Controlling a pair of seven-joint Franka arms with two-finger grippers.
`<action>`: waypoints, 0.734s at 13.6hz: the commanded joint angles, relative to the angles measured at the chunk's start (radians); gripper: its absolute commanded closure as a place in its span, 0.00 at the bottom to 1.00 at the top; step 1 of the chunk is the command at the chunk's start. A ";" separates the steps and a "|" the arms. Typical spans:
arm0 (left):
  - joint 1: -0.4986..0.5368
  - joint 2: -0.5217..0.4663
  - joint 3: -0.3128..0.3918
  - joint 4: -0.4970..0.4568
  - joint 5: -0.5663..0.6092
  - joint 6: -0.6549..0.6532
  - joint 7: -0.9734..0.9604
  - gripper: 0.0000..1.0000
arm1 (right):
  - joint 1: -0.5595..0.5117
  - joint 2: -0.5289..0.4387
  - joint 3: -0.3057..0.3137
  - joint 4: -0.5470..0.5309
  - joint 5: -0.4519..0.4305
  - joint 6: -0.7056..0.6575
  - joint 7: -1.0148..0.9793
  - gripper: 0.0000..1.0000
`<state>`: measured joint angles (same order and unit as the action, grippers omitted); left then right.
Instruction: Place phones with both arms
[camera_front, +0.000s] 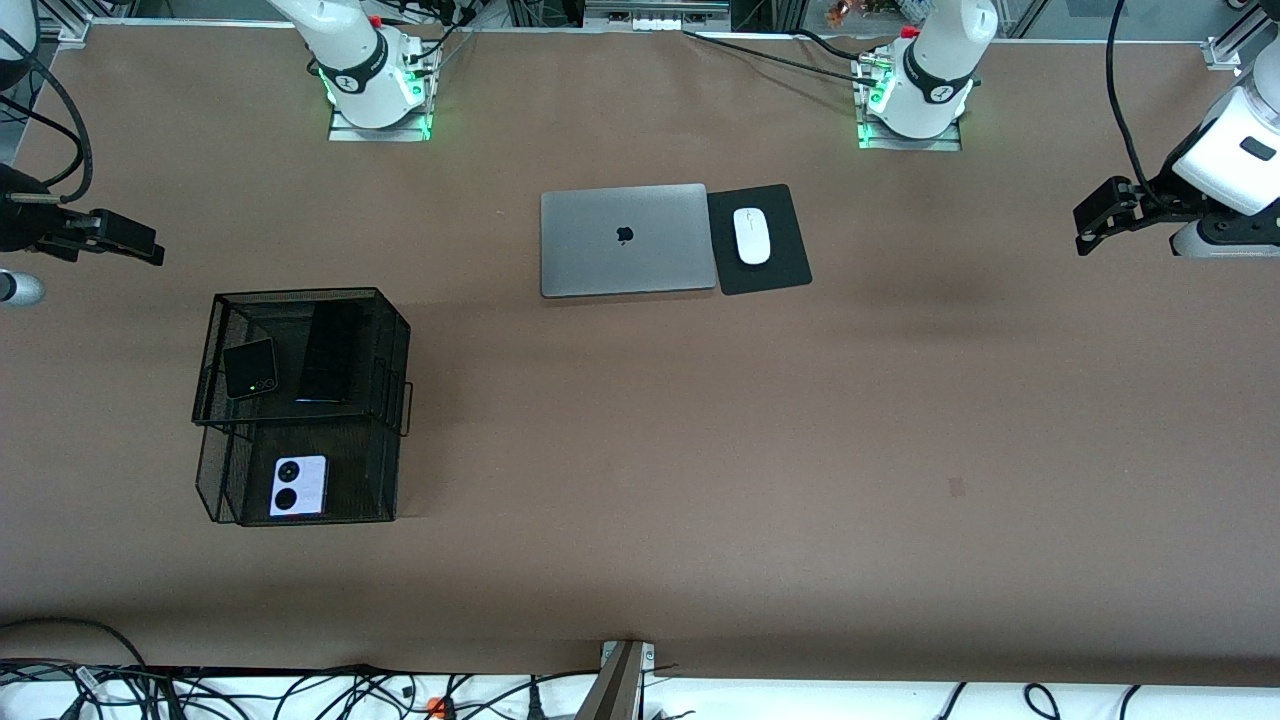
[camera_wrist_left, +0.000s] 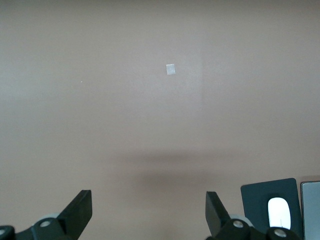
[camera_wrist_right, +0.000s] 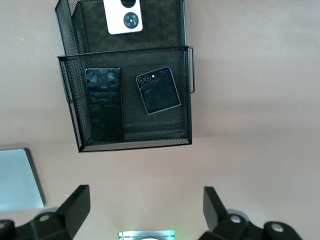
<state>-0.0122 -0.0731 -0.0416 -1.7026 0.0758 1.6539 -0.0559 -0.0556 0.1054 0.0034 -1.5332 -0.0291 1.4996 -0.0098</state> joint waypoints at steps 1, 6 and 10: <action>-0.005 0.012 0.000 0.029 0.013 -0.022 0.010 0.00 | -0.021 -0.032 0.027 -0.030 -0.019 0.013 0.025 0.00; -0.005 0.012 0.000 0.029 0.013 -0.022 0.010 0.00 | -0.020 -0.026 0.026 -0.031 -0.011 0.057 0.022 0.00; -0.005 0.012 0.000 0.029 0.013 -0.022 0.010 0.00 | -0.023 -0.021 0.018 -0.030 -0.003 0.068 0.001 0.00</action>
<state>-0.0122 -0.0731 -0.0416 -1.7026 0.0758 1.6539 -0.0559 -0.0604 0.1052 0.0093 -1.5399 -0.0307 1.5590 0.0008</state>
